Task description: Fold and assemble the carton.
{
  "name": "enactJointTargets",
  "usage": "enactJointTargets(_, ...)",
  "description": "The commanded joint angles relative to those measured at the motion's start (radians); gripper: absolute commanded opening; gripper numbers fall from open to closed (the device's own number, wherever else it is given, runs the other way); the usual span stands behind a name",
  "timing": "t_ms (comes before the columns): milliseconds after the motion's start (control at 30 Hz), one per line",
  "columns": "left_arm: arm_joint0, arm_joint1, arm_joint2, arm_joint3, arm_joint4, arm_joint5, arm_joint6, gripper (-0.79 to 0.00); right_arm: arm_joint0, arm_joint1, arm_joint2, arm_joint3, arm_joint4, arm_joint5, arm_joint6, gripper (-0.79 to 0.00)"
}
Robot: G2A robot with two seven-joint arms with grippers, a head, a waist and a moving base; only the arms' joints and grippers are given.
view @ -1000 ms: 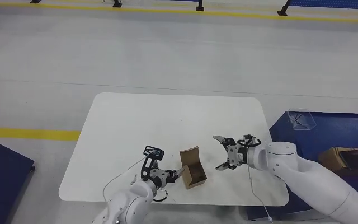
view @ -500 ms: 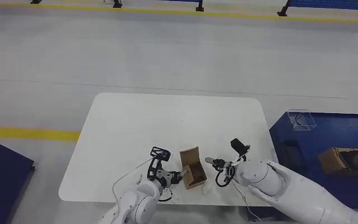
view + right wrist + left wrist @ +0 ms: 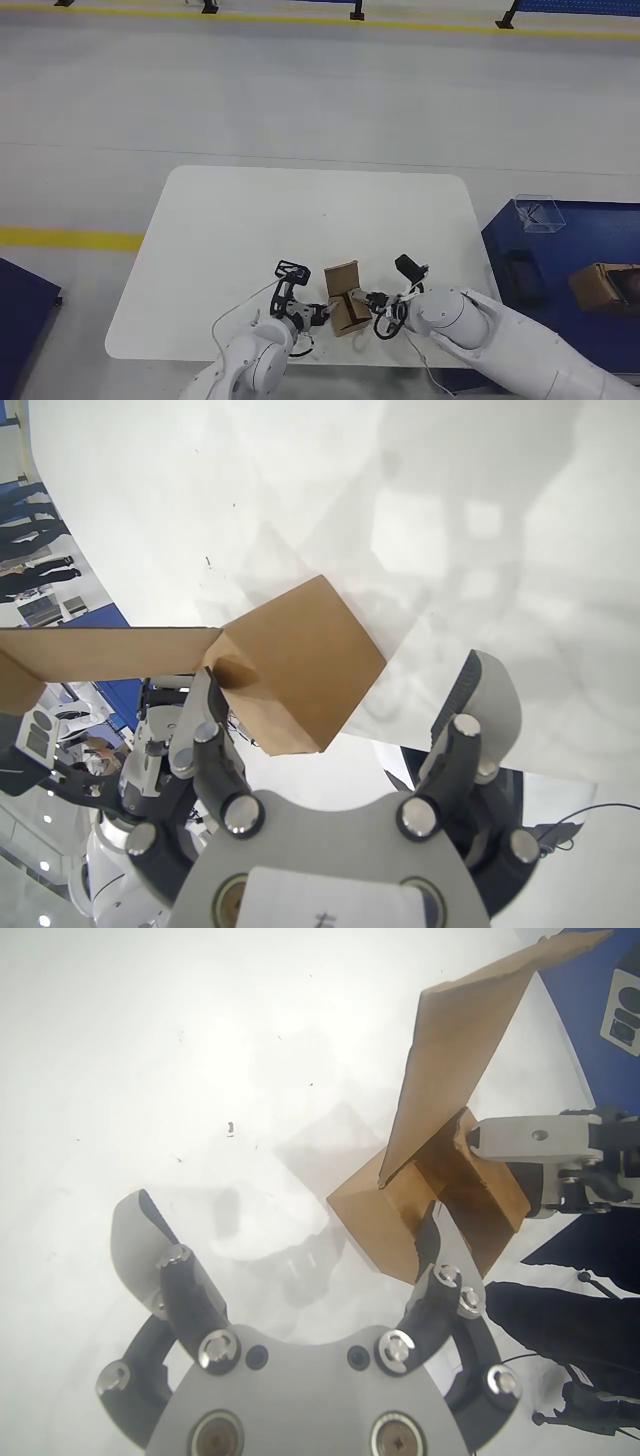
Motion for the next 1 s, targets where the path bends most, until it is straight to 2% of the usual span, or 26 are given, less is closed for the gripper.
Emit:
enactJointTargets(0,-0.002,-0.002,0.001,0.003,0.0,0.001,0.0,0.0,-0.001,-0.011,-0.002,0.015,-0.003,0.006,0.006,0.0)
enactJointTargets(233,-0.006,-0.007,-0.006,0.01,-0.023,-0.014,0.007,0.0,0.001,-0.04,0.012,0.052,-0.014,0.032,0.025,0.0)
enactJointTargets(467,-0.006,-0.005,-0.046,0.008,-0.12,-0.146,0.056,0.0,-0.001,-0.045,0.061,0.054,-0.03,0.015,0.061,0.0)
enactJointTargets(633,-0.004,0.004,-0.098,-0.016,-0.159,-0.267,0.114,0.0,-0.013,-0.022,0.142,0.04,-0.033,-0.027,0.092,0.0)
enactJointTargets(700,0.002,0.008,-0.12,-0.042,-0.187,-0.319,0.146,0.0,-0.032,-0.011,0.195,0.033,0.014,-0.051,0.097,0.0)
enactJointTargets(833,0.006,0.011,-0.178,-0.041,-0.361,-0.422,0.183,0.0,-0.1,0.016,0.297,-0.002,0.203,-0.049,0.207,0.0)
enactJointTargets(967,-0.039,0.01,-0.215,0.005,-0.523,-0.521,0.177,0.0,-0.162,0.049,0.341,-0.027,0.178,-0.005,0.307,0.0)
